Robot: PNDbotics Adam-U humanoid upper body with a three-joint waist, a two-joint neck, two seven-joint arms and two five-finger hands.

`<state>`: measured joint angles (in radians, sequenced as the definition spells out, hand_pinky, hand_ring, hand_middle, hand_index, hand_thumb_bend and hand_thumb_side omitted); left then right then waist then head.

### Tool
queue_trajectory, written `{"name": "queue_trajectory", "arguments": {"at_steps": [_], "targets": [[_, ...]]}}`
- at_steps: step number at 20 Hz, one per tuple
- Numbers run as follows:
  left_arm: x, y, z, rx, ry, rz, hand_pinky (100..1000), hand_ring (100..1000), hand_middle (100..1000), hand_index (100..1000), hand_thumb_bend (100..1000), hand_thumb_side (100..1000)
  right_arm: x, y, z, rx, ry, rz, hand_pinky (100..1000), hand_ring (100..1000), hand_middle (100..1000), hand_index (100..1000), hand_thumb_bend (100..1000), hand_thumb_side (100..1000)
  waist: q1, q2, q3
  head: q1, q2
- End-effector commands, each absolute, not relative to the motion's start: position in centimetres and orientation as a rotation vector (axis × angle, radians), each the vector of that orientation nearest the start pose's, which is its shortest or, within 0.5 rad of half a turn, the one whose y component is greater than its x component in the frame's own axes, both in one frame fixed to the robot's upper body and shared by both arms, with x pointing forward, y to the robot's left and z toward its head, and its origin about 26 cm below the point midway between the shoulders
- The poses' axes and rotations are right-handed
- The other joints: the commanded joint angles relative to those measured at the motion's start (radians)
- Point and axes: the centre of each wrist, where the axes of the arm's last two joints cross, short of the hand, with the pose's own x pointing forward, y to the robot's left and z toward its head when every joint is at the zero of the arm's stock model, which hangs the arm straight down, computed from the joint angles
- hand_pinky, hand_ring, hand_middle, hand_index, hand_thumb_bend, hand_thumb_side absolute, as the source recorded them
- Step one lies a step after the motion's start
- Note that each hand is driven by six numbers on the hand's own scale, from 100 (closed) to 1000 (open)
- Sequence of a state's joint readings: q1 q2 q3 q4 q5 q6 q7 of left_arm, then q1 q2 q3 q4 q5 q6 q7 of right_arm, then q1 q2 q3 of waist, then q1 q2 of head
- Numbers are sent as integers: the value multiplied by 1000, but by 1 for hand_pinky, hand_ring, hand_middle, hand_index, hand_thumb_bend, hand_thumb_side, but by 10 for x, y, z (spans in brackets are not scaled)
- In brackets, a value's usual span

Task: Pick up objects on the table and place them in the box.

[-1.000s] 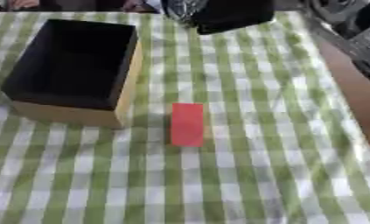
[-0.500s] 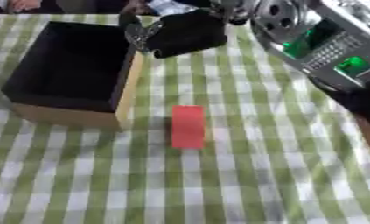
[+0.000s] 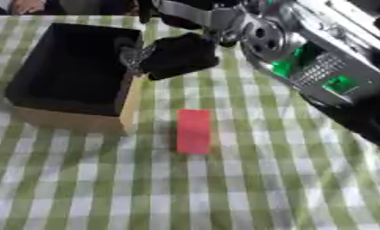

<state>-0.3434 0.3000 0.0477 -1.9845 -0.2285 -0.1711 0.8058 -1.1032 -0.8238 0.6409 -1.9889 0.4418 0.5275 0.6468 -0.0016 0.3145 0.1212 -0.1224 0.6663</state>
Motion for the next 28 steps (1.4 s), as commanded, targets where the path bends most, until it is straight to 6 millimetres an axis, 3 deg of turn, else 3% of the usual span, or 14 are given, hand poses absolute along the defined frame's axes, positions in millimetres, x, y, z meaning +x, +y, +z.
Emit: {"name": "queue_trajectory", "arguments": {"at_steps": [1,7,10,14,20,28], "targets": [[303,265,218,-930,3349,-681,639,740,701,639,100,795,279,-151,357,-845,-1570,1800,885,972,826,998,142,836,-10,-29,-1,3,-7],[303,266,218,-935,3350,-674,639,740,701,639,100,794,282,-161,356,-747,-1453,1883,931,1000,894,1000,297,749,-12,-31,-5,10,-5],[303,266,217,-936,3351,-670,639,741,701,639,100,794,284,-167,351,-728,-1389,1906,941,1000,916,1000,308,720,-14,-32,-5,13,-6],[303,266,217,-937,3352,-667,639,741,701,639,100,792,288,-176,340,-693,-1292,1940,955,1000,945,1000,289,582,-15,-32,-5,15,-8],[303,266,217,-935,3357,-662,638,741,700,639,100,790,291,-184,329,-681,-1221,1947,955,1000,947,1000,340,632,-12,-30,-3,13,-8],[303,264,217,-927,3363,-660,637,742,698,639,100,787,294,-186,309,-682,-1148,1924,965,1000,960,1000,420,809,-10,-27,1,7,-8]]}}
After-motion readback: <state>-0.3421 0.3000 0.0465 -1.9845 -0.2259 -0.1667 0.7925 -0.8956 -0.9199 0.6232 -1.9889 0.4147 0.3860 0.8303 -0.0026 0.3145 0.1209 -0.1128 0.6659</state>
